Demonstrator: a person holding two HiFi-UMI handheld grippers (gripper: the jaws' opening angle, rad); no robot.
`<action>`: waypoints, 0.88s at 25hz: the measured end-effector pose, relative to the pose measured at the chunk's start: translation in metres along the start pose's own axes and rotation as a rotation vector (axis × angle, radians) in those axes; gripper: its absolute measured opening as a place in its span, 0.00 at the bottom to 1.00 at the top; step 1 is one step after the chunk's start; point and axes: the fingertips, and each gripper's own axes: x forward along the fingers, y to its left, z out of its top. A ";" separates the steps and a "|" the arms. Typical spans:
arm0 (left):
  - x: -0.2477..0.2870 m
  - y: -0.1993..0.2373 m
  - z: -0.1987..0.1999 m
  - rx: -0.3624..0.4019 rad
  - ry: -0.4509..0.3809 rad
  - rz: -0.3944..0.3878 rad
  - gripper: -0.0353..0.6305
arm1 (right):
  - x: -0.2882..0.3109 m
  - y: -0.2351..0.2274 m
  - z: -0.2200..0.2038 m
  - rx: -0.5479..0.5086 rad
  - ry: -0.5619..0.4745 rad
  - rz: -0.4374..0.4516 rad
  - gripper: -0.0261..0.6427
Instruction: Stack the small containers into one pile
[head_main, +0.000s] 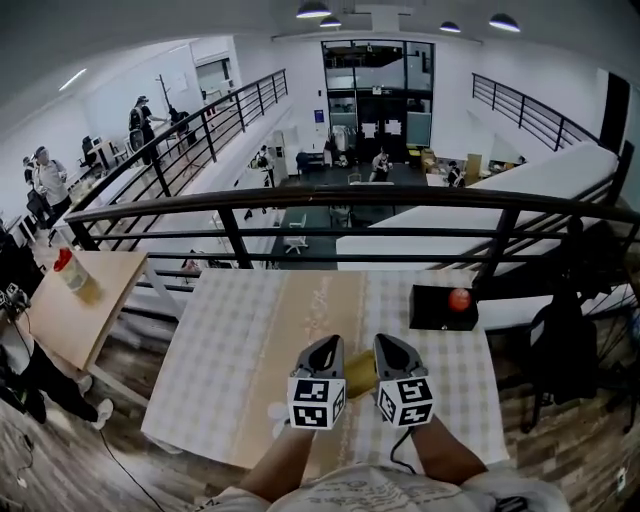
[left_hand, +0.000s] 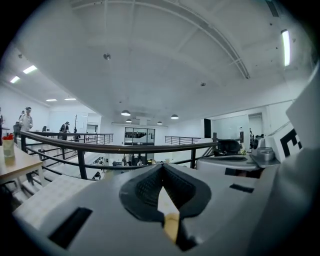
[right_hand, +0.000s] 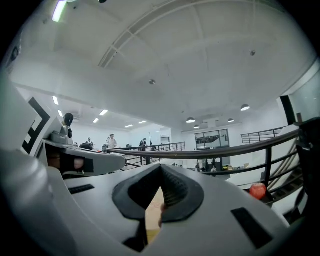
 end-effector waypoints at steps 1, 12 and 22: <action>0.001 0.000 0.001 0.001 0.000 0.004 0.06 | 0.001 -0.001 0.001 0.010 0.000 0.006 0.04; 0.008 -0.021 0.007 0.011 0.015 -0.005 0.06 | -0.009 -0.017 0.006 -0.012 0.006 -0.027 0.04; 0.002 -0.014 -0.003 0.013 0.023 -0.033 0.06 | -0.004 -0.006 -0.008 -0.018 0.026 -0.052 0.04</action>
